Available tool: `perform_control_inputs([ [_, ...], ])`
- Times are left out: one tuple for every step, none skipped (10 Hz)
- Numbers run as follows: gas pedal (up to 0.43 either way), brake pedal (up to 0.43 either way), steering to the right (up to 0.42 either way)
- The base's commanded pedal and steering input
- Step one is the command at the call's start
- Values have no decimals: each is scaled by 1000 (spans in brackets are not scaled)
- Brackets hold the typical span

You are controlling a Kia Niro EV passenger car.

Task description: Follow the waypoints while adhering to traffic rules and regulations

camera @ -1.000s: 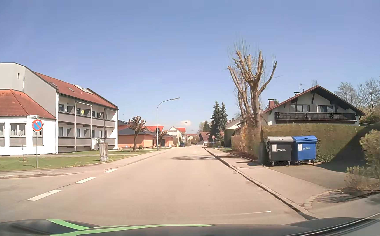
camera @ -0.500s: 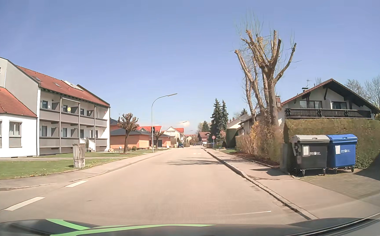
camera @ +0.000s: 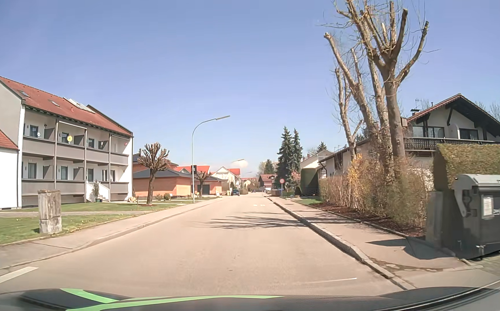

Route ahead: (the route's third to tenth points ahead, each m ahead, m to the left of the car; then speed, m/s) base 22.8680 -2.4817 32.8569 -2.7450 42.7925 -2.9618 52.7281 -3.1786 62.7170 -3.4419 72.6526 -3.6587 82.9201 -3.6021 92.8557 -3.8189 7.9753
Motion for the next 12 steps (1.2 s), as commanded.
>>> perform_control_inputs([
  [87, 0, 4],
  [67, 0, 4],
  [59, 0, 4],
  [59, 0, 4],
  [59, 0, 4],
  [67, 0, 4],
  [67, 0, 4],
  [79, 0, 4],
  [79, 0, 4],
  [79, 0, 4],
  [79, 0, 4],
  [79, 0, 4],
])
